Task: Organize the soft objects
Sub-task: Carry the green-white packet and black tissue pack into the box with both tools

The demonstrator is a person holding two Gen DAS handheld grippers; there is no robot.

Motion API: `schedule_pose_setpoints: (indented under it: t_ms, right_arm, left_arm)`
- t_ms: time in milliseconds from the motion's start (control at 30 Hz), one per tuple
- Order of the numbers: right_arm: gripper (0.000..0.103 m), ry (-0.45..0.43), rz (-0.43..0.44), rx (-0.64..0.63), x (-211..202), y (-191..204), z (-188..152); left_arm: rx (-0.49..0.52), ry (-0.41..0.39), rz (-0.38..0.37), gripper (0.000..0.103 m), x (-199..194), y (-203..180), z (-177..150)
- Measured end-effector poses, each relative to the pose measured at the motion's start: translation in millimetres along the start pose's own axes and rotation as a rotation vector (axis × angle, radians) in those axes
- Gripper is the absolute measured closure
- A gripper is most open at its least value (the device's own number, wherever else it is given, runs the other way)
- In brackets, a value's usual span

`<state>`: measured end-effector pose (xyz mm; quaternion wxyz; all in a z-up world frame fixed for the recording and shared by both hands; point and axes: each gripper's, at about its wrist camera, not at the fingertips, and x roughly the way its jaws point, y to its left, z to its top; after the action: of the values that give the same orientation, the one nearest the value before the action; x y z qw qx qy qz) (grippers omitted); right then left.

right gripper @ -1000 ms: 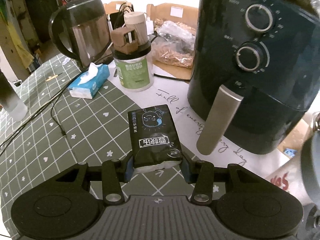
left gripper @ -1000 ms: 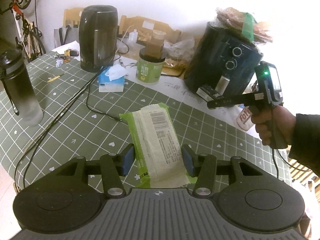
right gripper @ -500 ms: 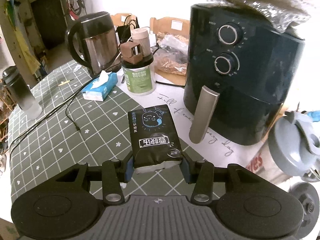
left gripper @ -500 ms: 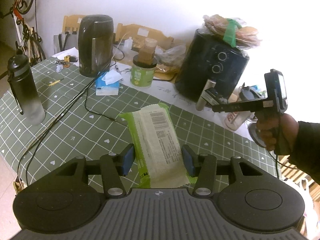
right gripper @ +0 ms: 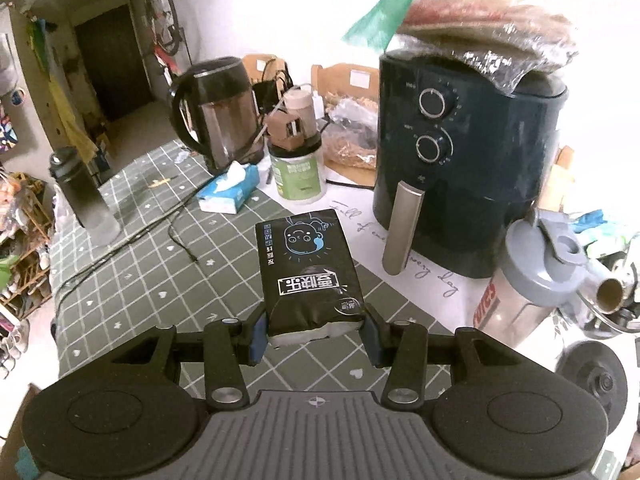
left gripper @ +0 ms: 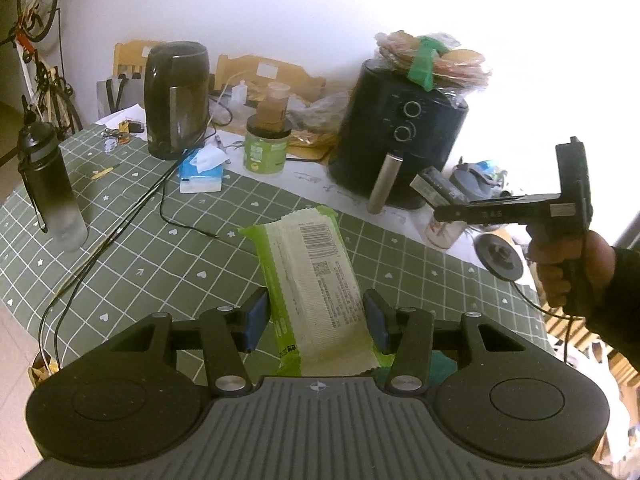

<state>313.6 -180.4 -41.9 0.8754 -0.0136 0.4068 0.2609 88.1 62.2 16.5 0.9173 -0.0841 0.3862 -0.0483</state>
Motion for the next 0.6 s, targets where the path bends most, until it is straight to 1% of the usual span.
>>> schedule_pose_setpoints:
  t_ms: [333, 600]
  right_arm:
    - [0.054, -0.055, 0.058, -0.003, -66, 19, -17]
    - [0.053, -0.059, 0.09, 0.007, -103, 35, -44]
  left_arm:
    - [0.019, 0.007, 0.002, 0.053, -15, -17, -6]
    - [0.031, 0.05, -0.012, 0.053, -24, -23, -17]
